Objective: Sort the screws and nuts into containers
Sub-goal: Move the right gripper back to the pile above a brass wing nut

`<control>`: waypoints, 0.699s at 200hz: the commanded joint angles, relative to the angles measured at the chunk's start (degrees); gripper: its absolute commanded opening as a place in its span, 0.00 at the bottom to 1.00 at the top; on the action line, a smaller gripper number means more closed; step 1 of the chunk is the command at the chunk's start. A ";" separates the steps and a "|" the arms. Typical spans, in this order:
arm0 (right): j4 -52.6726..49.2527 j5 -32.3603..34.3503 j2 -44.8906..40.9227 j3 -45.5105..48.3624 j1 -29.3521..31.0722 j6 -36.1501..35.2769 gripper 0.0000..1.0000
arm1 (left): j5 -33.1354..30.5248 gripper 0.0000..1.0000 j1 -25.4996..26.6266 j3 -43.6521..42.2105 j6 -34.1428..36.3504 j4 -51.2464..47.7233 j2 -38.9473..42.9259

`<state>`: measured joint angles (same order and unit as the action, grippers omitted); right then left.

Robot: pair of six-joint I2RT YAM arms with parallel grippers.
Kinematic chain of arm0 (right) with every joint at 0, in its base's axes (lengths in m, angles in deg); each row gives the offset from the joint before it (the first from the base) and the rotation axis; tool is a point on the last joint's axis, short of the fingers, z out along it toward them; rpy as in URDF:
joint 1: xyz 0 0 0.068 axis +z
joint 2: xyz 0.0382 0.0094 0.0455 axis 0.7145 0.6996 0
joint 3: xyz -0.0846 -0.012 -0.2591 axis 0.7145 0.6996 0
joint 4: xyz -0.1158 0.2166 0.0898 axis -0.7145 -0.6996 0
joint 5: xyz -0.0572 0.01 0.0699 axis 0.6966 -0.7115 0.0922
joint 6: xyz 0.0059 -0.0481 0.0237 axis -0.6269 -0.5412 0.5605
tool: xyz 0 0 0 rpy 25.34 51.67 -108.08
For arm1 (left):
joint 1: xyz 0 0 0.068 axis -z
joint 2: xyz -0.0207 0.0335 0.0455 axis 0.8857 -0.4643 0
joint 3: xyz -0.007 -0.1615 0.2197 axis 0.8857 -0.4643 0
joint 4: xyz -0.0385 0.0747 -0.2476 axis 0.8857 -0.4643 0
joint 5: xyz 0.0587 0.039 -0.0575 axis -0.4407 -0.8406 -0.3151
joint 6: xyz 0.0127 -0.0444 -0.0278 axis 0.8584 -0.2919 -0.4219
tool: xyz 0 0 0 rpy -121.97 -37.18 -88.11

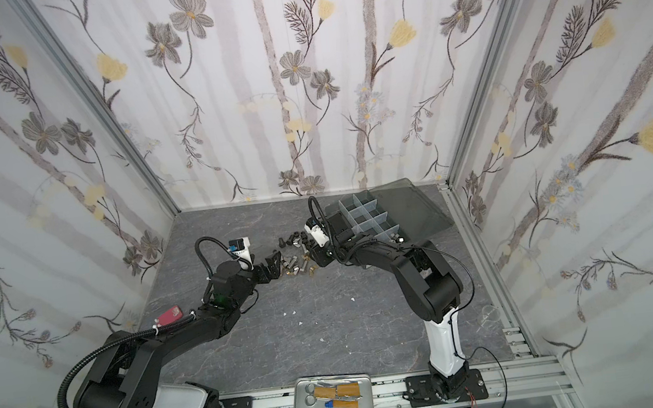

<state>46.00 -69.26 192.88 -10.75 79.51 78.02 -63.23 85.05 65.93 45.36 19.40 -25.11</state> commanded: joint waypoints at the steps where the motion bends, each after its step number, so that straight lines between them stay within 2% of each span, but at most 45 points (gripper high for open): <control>1: -3.01 0.53 1.93 -1.47 1.21 -1.67 0.49 | 0.35 1.00 -0.13 0.33 -2.11 3.36 -0.95; 60: -1.50 0.21 4.02 0.74 2.11 6.61 0.49 | 2.00 1.00 -0.14 2.27 -2.82 3.89 -3.51; 90: -0.35 -3.20 4.56 2.49 2.12 8.54 0.48 | 1.99 1.00 -0.11 2.68 -3.50 4.04 -4.16; 140: 2.50 -4.32 5.63 3.14 2.40 11.25 0.49 | 1.62 1.00 -0.13 2.68 -3.79 4.47 -4.51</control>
<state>47.22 -72.23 197.47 -7.78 81.70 86.74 -61.43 84.95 68.29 42.52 21.61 -29.22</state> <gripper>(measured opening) 0.497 0.997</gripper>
